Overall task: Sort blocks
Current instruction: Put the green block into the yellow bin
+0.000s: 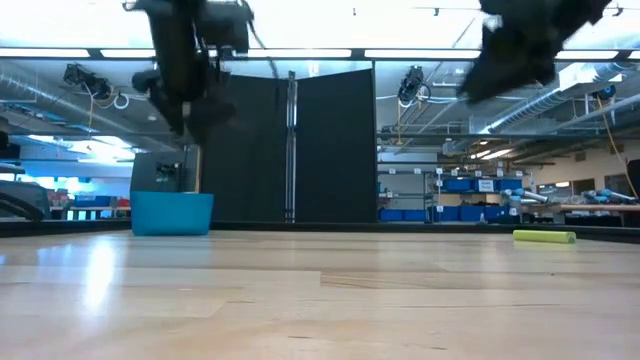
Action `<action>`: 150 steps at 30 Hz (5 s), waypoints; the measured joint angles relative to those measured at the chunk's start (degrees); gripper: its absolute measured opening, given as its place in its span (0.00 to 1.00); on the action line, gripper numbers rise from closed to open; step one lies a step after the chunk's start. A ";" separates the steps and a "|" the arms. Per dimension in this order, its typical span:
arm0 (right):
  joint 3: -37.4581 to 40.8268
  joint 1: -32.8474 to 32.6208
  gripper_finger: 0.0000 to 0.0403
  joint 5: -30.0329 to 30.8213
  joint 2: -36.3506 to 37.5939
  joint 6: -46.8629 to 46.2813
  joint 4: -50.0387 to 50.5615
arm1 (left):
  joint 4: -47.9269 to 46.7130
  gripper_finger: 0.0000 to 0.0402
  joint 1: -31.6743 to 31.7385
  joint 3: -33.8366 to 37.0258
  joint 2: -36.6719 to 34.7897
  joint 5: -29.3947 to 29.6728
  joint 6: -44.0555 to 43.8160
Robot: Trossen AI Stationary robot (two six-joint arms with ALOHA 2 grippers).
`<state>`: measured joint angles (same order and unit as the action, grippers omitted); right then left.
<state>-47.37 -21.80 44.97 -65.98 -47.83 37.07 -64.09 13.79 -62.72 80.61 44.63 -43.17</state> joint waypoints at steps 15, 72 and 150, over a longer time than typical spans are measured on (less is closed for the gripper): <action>5.75 28.22 0.57 -25.36 -0.39 3.54 13.54 | 12.09 0.62 -26.53 0.04 -17.14 3.17 9.43; 17.89 54.57 0.29 -38.44 -5.49 24.62 -0.87 | 35.32 0.62 -47.70 16.17 -24.91 9.30 8.56; -87.14 12.13 0.32 -69.92 -95.38 33.30 -59.16 | 70.13 0.62 -47.65 15.58 -44.38 10.59 48.93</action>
<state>-134.52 -9.67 -24.95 -161.36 -14.53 -22.09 6.04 -33.87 -47.13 36.23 55.22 5.76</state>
